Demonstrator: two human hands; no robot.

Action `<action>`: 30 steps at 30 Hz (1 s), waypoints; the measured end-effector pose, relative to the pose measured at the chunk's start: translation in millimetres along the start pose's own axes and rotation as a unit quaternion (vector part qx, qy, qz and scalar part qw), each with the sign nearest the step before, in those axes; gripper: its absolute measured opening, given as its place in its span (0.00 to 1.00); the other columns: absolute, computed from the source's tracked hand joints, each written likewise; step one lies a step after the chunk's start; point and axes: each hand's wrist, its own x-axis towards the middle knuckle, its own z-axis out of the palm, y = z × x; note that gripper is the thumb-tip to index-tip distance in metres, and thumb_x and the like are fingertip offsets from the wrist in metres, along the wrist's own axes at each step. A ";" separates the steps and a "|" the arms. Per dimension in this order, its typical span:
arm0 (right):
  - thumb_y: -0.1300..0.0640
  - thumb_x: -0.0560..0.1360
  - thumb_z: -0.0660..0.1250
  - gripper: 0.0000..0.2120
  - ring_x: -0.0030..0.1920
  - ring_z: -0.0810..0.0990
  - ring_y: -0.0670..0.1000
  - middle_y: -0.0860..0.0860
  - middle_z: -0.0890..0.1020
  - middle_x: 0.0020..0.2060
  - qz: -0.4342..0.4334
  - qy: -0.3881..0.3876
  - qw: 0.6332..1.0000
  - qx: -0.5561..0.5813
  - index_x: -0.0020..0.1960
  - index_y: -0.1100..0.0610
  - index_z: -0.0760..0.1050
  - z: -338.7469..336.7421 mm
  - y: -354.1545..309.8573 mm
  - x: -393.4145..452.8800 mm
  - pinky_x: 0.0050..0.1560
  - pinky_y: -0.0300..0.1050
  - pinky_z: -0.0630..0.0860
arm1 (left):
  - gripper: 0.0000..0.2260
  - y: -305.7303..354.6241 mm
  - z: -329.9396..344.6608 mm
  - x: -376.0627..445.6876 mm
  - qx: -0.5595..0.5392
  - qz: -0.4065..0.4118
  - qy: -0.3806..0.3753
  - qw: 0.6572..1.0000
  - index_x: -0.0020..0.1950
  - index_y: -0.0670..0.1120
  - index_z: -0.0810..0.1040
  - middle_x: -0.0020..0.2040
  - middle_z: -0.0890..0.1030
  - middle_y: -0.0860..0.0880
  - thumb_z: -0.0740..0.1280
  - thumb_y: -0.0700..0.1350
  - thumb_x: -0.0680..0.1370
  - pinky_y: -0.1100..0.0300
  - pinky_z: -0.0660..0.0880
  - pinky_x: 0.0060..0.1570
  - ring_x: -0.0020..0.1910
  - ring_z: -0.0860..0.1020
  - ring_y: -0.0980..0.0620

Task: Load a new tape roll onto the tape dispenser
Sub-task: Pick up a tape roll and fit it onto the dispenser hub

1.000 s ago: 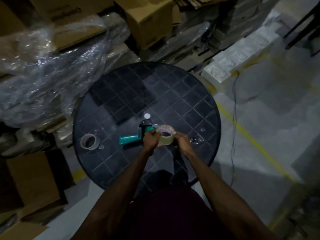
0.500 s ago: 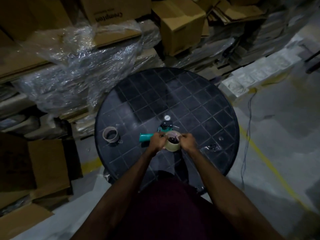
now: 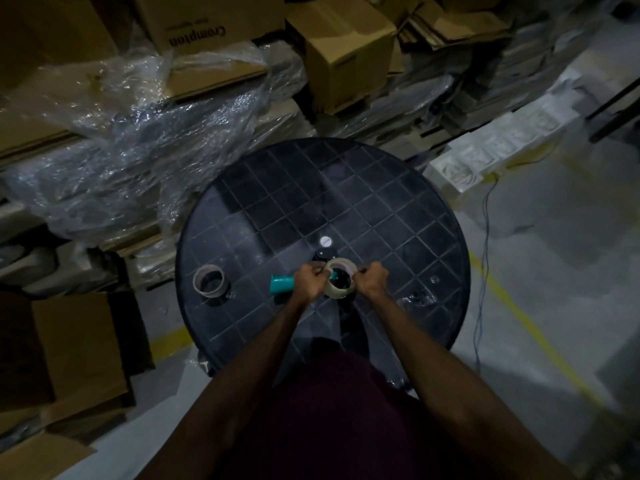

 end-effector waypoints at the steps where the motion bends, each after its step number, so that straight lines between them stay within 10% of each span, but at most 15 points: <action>1: 0.62 0.72 0.69 0.11 0.50 0.84 0.57 0.61 0.85 0.49 0.009 0.001 1.000 -0.003 0.52 0.66 0.82 1.6 0.1 3.3 0.40 0.39 0.72 | 0.12 4.5 -0.5 -0.1 0.003 0.004 -0.002 1.000 0.58 0.44 0.82 0.50 0.86 0.44 0.69 0.46 0.77 0.47 0.82 0.52 0.48 0.84 0.46; 30: 0.58 0.73 0.73 0.11 0.41 0.79 0.47 0.57 0.87 0.46 -0.015 -0.025 1.000 0.006 0.54 0.61 0.84 9.2 16.5 25.2 0.43 0.36 0.70 | 0.08 -24.5 7.5 29.2 0.102 -0.001 -0.021 0.995 0.52 0.43 0.85 0.41 0.87 0.45 0.72 0.45 0.75 0.50 0.84 0.45 0.39 0.86 0.48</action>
